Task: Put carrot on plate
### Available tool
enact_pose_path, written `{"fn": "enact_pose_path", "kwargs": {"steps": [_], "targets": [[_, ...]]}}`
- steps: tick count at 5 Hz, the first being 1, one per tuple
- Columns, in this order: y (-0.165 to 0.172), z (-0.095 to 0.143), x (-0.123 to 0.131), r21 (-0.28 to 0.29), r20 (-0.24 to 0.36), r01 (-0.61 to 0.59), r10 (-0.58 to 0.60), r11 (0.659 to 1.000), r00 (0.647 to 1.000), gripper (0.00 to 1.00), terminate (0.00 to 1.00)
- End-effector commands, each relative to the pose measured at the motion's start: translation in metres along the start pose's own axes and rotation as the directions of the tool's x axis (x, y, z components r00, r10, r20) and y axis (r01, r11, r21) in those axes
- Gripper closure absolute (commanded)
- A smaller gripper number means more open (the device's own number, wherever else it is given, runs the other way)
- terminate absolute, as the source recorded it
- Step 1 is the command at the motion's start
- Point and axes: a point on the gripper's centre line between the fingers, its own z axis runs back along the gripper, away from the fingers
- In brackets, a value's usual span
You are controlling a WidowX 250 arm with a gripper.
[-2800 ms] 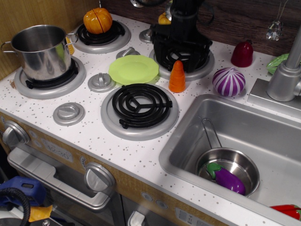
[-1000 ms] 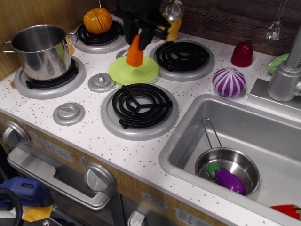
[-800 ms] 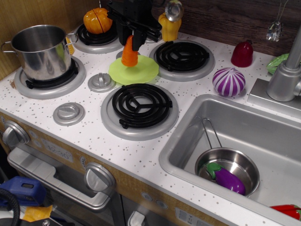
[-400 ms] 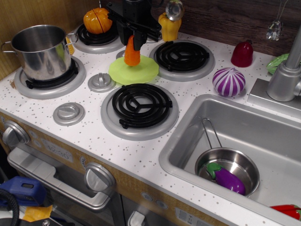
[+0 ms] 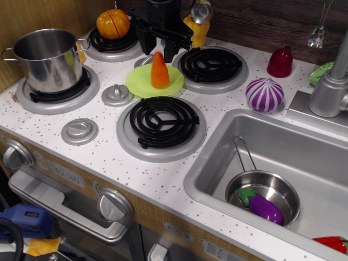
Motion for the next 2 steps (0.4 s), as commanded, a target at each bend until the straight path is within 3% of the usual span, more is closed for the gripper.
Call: {"fn": "enact_pose_path", "kwargs": {"steps": [1, 2], "targets": [[0.0069, 0.0185, 0.0078, 0.008, 0.061, 0.004, -0.005, 1.000, 0.998, 0.00, 0.00], [0.0069, 0.0185, 0.0078, 0.008, 0.061, 0.004, -0.005, 1.000, 0.998, 0.00, 1.00]]}}
